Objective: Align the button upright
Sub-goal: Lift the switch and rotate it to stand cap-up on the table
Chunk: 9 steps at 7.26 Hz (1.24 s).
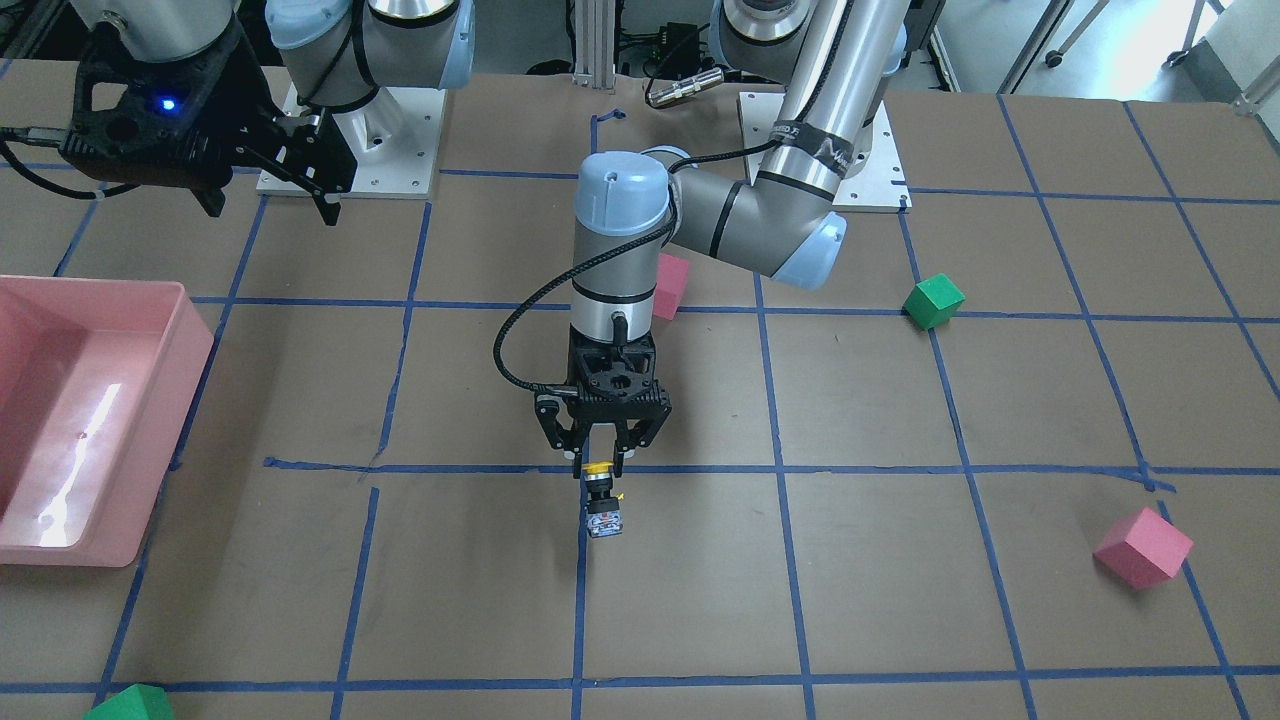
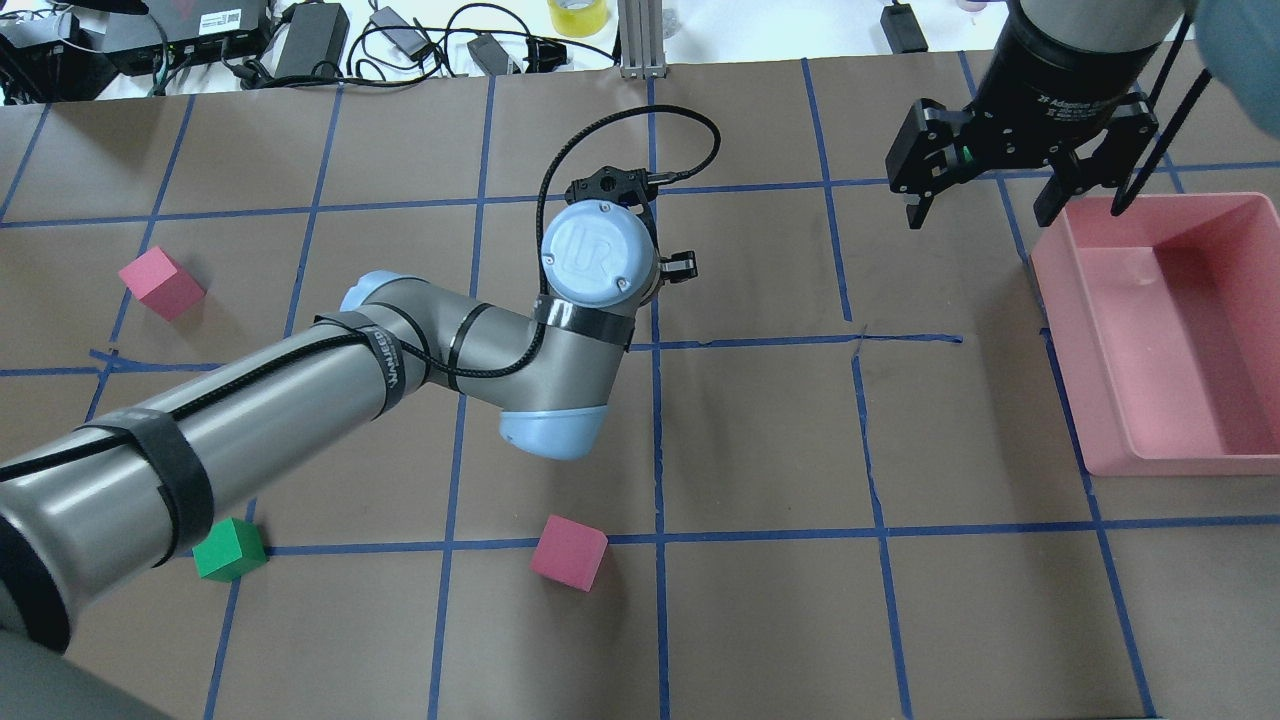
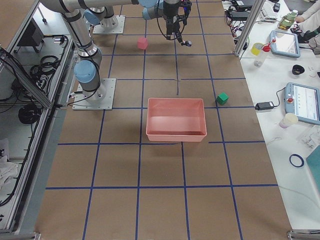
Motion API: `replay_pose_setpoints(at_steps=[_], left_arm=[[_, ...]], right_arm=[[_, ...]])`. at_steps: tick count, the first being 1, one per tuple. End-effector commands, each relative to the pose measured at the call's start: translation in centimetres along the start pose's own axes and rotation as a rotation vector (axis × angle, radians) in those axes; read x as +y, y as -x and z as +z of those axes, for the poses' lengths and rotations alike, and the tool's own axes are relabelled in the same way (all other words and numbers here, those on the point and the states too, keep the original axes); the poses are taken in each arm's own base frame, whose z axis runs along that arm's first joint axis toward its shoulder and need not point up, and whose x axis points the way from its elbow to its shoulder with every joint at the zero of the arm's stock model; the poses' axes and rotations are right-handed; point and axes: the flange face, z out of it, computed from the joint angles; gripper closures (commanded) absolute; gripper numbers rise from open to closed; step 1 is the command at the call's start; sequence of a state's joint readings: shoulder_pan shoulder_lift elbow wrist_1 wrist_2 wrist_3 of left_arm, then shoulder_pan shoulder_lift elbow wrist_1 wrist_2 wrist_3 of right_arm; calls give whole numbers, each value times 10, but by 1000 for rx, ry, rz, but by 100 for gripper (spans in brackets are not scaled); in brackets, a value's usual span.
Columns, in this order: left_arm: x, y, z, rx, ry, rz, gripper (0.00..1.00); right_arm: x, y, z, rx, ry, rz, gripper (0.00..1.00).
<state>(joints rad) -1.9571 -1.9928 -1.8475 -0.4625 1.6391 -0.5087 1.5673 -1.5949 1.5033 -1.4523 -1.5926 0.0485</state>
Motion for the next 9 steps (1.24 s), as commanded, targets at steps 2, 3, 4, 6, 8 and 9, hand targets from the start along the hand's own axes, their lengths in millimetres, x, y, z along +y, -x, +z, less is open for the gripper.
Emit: replay_pose_setpoints(at_steps=[2, 3, 4, 6, 8, 9], left_arm=[[-34, -5, -26, 47, 397, -389, 100], [-43, 1, -23, 51, 480, -560, 100], [-53, 14, -10, 107, 583, -717, 100], [-56, 35, 19, 114, 796, -920, 100], [-68, 58, 47, 166, 879, -1003, 100], [-70, 68, 55, 164, 881, -1012, 100]], right_arm=[[-1, 0, 2, -2, 7, 6, 0], [0, 0, 2, 0, 8, 8, 0], [0, 0, 2, 0, 8, 9, 0], [0, 0, 3, 0, 10, 9, 0], [0, 0, 3, 0, 11, 9, 0], [0, 0, 2, 0, 8, 9, 0]])
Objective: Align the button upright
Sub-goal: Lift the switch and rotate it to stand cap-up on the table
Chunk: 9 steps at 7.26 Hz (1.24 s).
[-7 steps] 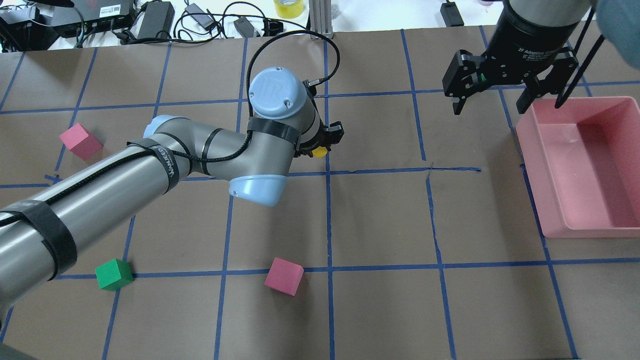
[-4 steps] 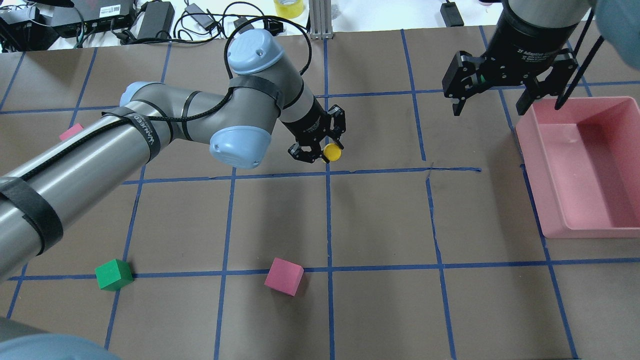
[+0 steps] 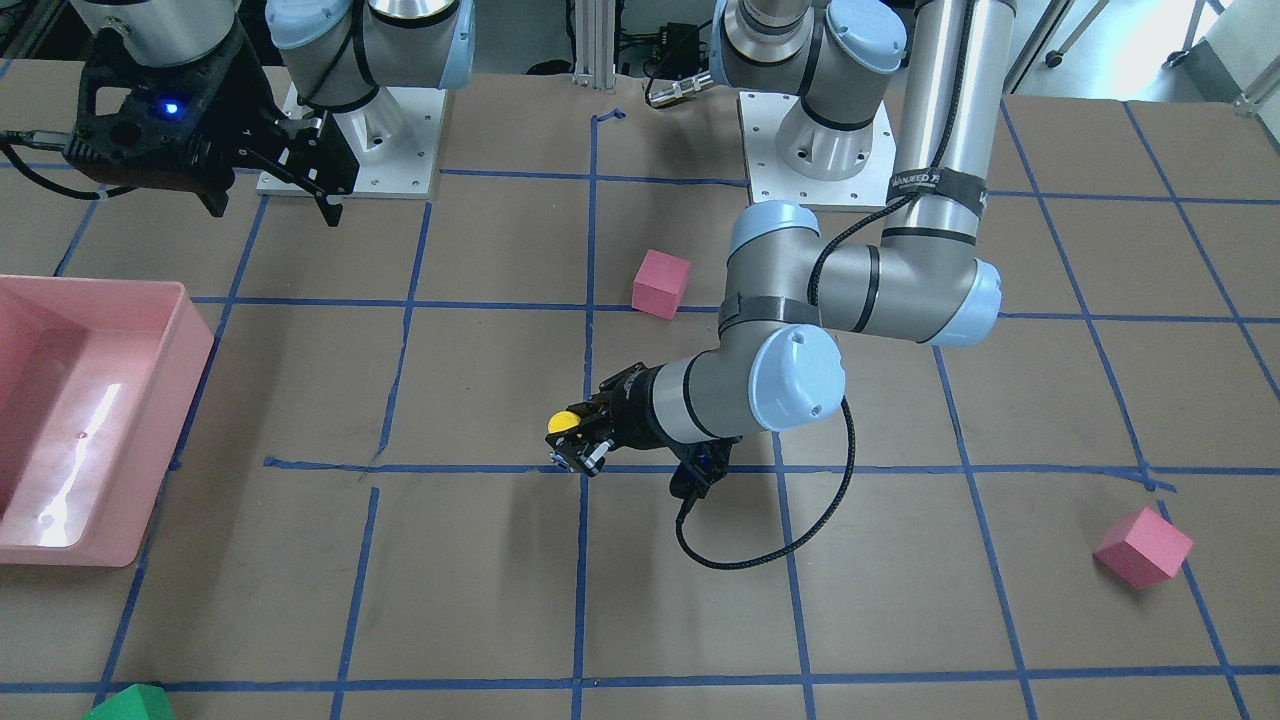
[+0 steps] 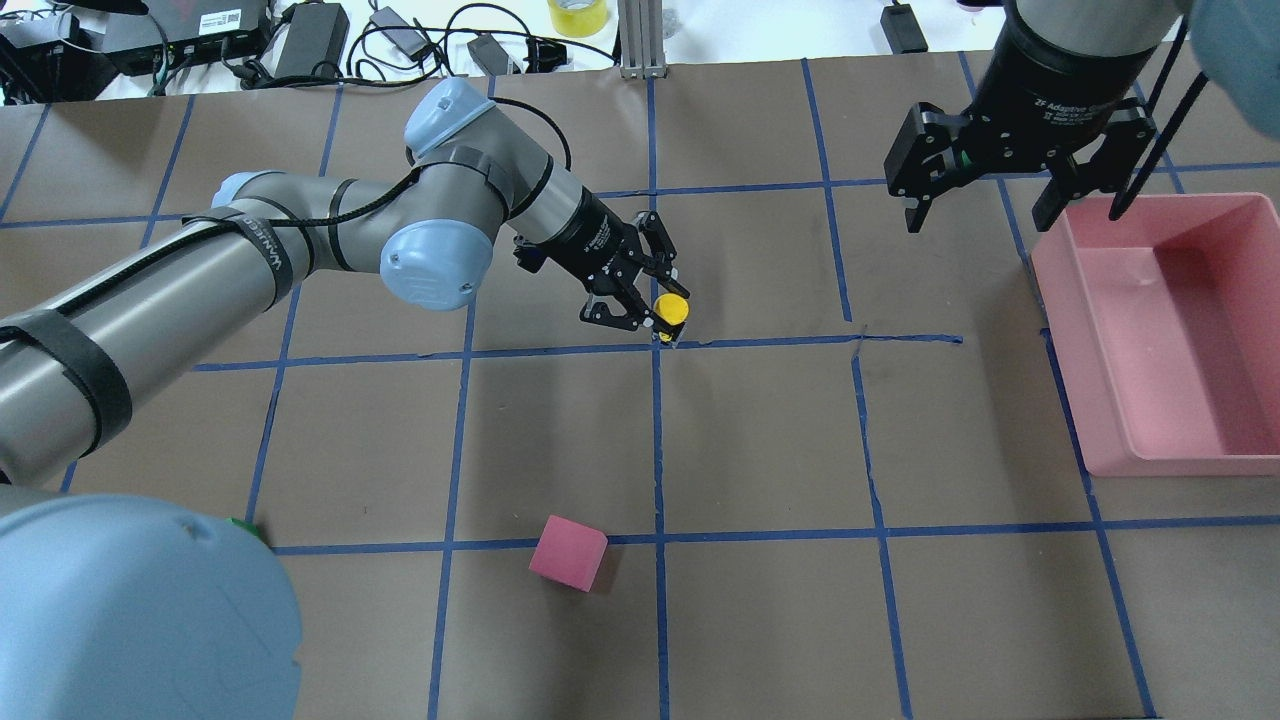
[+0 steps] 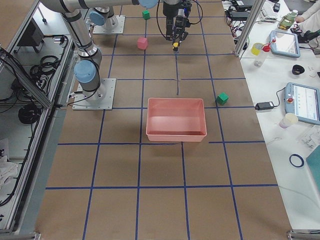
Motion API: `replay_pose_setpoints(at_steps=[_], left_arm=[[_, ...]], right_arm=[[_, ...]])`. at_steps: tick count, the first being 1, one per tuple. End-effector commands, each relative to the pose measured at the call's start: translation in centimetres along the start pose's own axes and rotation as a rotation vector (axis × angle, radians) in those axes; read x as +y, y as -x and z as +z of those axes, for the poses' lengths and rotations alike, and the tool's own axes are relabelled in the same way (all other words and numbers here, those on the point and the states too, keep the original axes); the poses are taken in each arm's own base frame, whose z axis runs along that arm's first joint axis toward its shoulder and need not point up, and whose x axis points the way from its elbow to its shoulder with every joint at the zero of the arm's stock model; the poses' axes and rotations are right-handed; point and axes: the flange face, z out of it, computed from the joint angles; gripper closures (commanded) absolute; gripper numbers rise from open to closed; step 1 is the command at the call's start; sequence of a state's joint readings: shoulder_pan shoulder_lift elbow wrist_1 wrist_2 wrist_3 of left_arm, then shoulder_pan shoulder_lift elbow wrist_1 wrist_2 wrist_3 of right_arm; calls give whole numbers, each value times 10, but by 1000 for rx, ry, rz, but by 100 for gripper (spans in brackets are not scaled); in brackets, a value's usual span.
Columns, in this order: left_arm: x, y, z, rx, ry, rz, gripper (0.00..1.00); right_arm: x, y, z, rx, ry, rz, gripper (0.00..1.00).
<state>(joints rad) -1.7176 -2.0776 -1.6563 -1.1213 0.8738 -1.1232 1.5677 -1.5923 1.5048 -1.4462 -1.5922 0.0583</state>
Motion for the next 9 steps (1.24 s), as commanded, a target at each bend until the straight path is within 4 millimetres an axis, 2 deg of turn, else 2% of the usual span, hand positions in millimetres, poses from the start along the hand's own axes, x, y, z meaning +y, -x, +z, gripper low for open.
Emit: replay_pose_setpoints(at_steps=[1, 4, 7, 9], left_arm=[[-30, 3, -5, 16, 23, -47, 100], [-39, 9, 11, -4, 59, -80, 100], [-39, 10, 14, 10, 99, -82, 100], [-37, 10, 13, 7, 85, -64, 75]], right_arm=[[0, 0, 0, 0, 1, 0, 0], [1, 1, -1, 0, 0, -1, 0], [0, -1, 0, 3, 3, -6, 0], [0, -1, 1, 3, 3, -6, 0]])
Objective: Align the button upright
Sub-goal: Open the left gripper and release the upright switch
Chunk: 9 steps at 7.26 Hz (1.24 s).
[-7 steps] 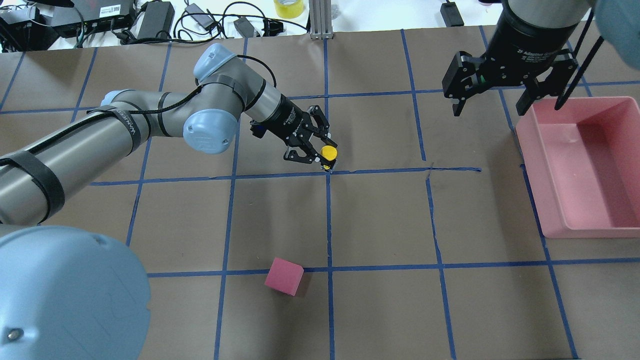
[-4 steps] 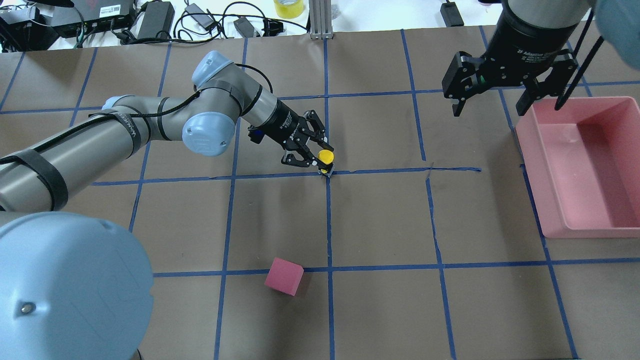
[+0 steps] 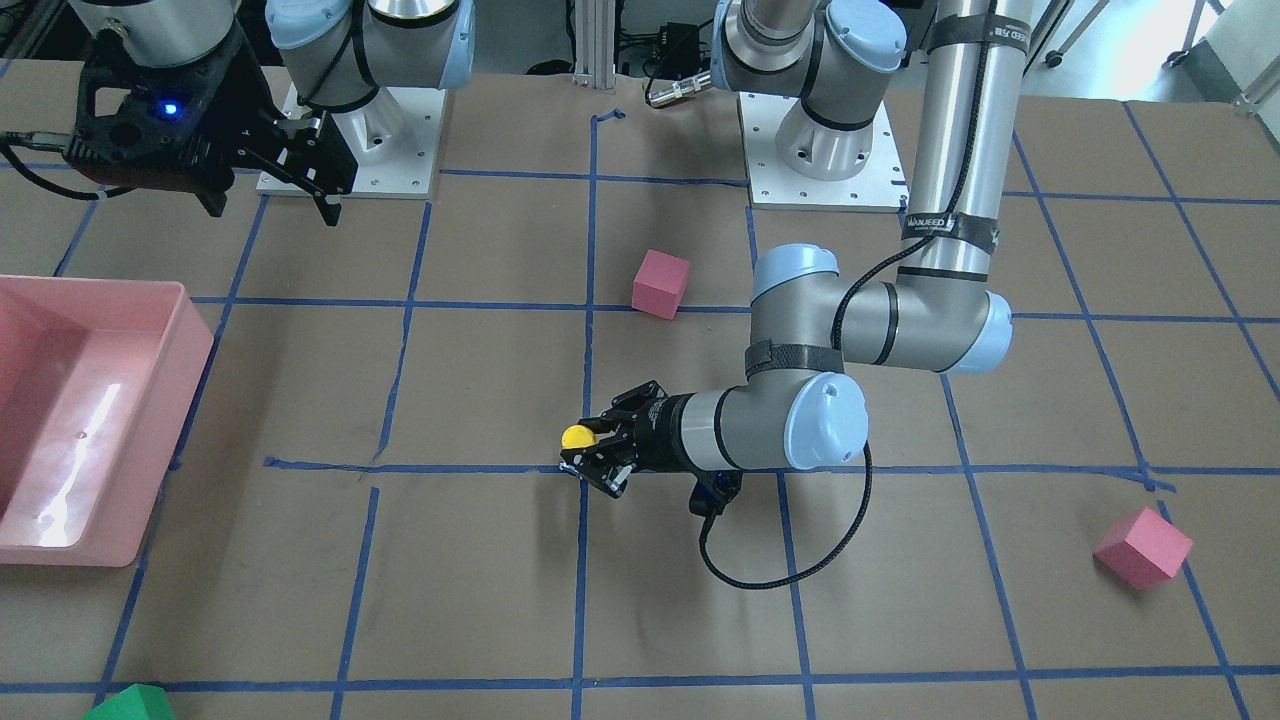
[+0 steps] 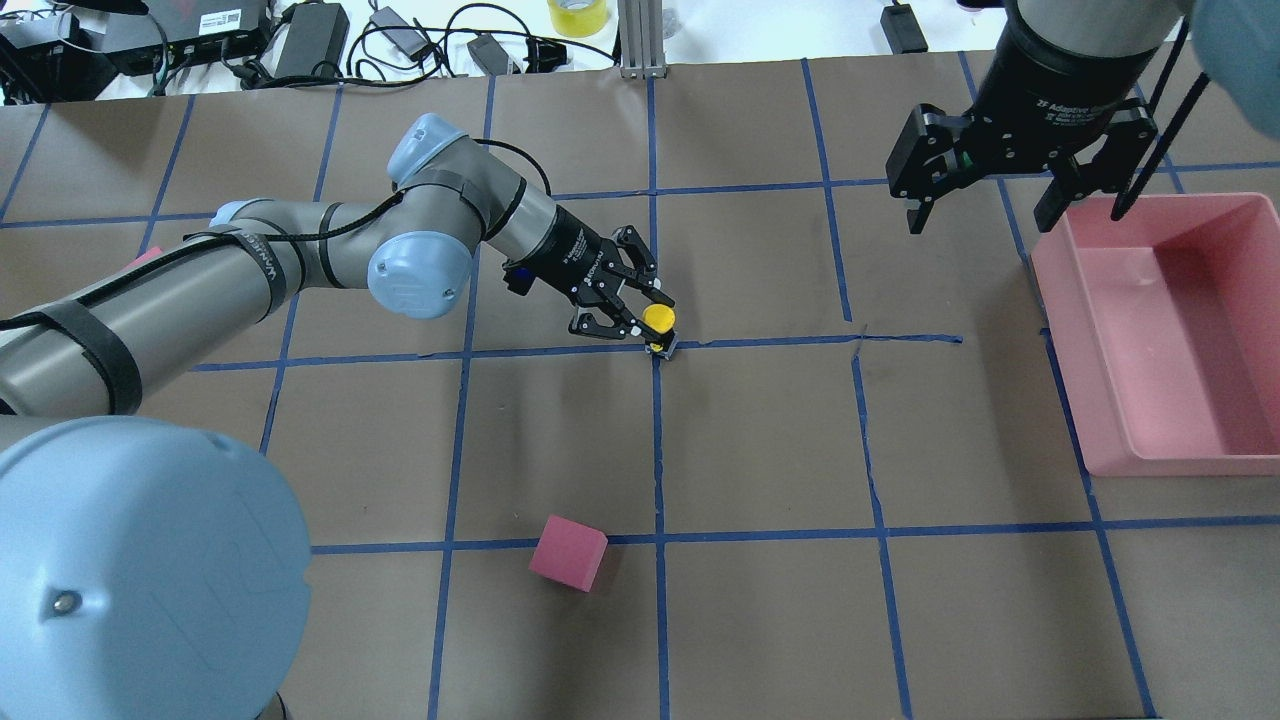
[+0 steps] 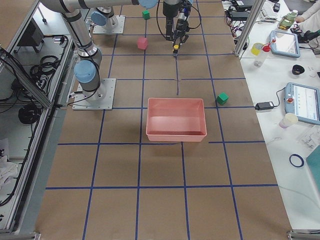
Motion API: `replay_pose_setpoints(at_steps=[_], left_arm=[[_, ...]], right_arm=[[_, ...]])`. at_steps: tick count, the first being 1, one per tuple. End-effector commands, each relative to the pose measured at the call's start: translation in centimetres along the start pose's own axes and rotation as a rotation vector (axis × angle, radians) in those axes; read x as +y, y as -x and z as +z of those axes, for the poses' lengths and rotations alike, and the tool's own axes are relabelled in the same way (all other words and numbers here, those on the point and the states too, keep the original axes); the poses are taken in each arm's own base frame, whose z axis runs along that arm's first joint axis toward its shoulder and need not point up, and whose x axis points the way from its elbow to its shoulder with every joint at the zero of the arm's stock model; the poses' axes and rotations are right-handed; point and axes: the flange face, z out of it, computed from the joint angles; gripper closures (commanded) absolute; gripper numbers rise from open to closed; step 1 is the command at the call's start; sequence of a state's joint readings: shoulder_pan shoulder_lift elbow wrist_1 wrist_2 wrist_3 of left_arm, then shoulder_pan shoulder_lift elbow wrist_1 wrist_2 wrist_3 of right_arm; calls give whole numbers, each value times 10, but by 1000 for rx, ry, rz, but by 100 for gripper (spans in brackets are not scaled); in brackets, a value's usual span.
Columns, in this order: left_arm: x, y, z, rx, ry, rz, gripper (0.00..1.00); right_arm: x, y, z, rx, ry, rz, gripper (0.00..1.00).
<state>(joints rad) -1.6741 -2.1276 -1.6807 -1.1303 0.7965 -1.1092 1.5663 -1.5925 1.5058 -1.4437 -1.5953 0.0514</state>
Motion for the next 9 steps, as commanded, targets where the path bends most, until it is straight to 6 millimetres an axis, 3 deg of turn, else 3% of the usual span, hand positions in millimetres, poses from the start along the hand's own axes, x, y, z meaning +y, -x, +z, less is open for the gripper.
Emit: replay_pose_setpoints(at_steps=[1, 3, 4, 6, 9], left_arm=[[1, 0, -2, 1, -10, 11, 71], [-1, 2, -4, -17, -58, 16, 19], [0, 2, -4, -15, -61, 18, 0], [12, -2, -18, 4, -79, 48, 0], [32, 7, -76, -21, -306, 275, 0]], right_arm=[[0, 0, 0, 0, 0, -1, 0], [0, 0, 0, 0, -2, -2, 0], [0, 0, 0, 0, 0, -2, 0], [0, 0, 1, 0, 0, -2, 0], [0, 0, 1, 0, 0, -2, 0]])
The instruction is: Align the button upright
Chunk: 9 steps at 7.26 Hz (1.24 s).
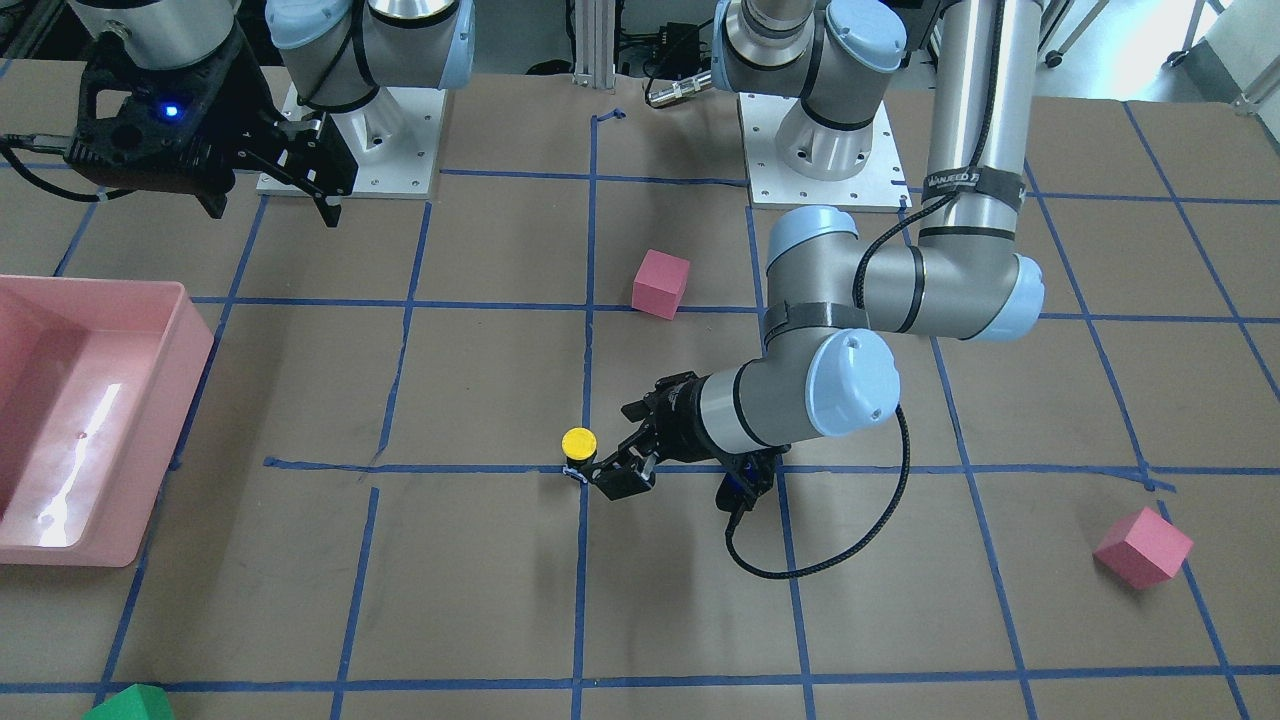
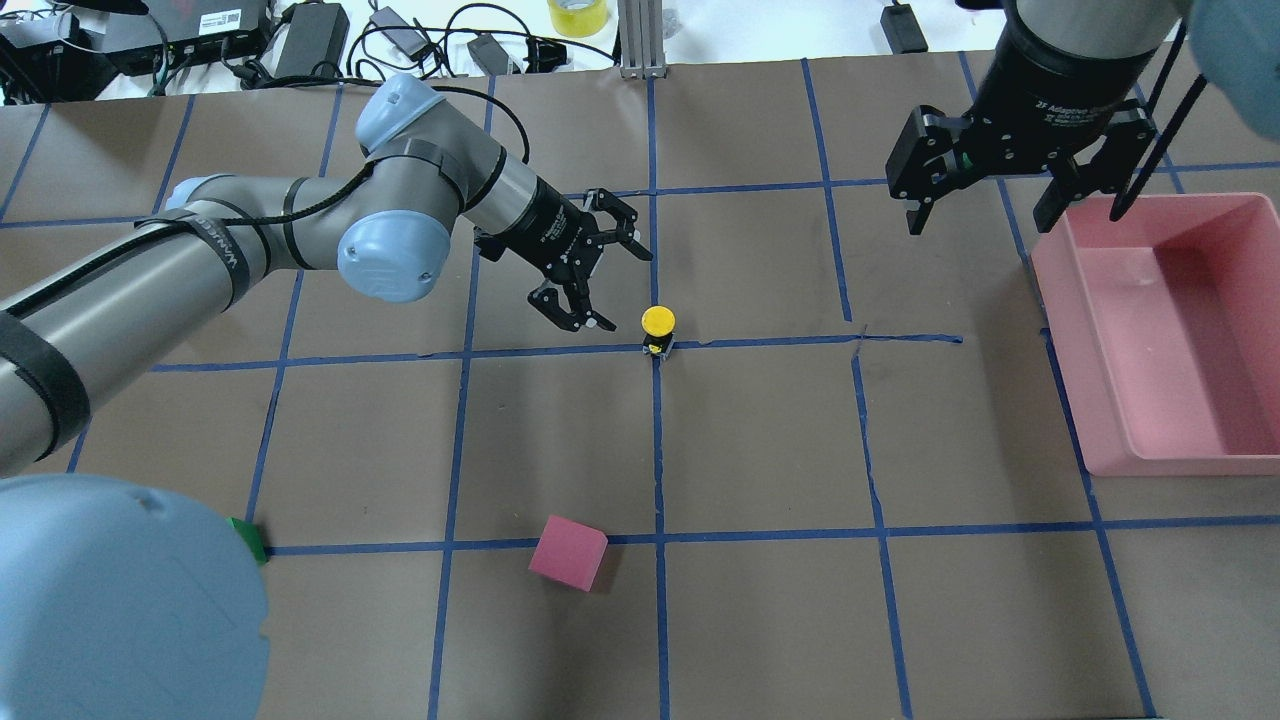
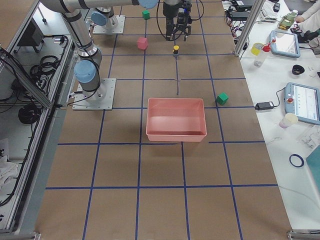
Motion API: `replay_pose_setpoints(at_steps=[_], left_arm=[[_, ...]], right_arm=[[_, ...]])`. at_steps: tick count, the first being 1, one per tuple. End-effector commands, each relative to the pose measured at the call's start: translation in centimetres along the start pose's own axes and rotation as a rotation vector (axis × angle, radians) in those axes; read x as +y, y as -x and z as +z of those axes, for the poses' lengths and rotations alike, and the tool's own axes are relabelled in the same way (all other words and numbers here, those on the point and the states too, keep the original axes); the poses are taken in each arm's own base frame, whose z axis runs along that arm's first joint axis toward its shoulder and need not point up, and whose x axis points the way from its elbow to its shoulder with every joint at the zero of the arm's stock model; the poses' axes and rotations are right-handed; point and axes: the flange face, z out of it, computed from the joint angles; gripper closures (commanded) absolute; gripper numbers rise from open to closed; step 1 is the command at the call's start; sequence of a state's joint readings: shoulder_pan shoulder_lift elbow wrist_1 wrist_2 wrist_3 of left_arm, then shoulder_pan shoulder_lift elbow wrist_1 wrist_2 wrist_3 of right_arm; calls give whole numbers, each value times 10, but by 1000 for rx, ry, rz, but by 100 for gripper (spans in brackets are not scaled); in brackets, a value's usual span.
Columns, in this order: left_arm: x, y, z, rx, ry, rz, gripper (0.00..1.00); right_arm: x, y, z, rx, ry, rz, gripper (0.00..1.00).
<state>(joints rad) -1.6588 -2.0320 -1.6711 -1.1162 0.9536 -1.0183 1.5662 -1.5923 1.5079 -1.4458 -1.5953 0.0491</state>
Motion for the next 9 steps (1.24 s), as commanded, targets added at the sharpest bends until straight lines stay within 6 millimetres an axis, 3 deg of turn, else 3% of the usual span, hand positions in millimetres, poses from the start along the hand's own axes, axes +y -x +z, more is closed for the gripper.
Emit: replay_pose_setpoints(at_steps=[1, 3, 5, 9], left_arm=[[8, 13, -42, -87, -201, 272, 0], [25, 31, -83, -252, -297, 561, 0], [59, 57, -130, -430, -334, 773, 0], [127, 53, -215, -492, -401, 1001, 0]], right_arm=[[0, 0, 0, 0, 2, 1, 0], [-1, 0, 1, 0, 2, 0, 0], [-1, 0, 1, 0, 1, 0, 0], [0, 0, 1, 0, -1, 0, 0]])
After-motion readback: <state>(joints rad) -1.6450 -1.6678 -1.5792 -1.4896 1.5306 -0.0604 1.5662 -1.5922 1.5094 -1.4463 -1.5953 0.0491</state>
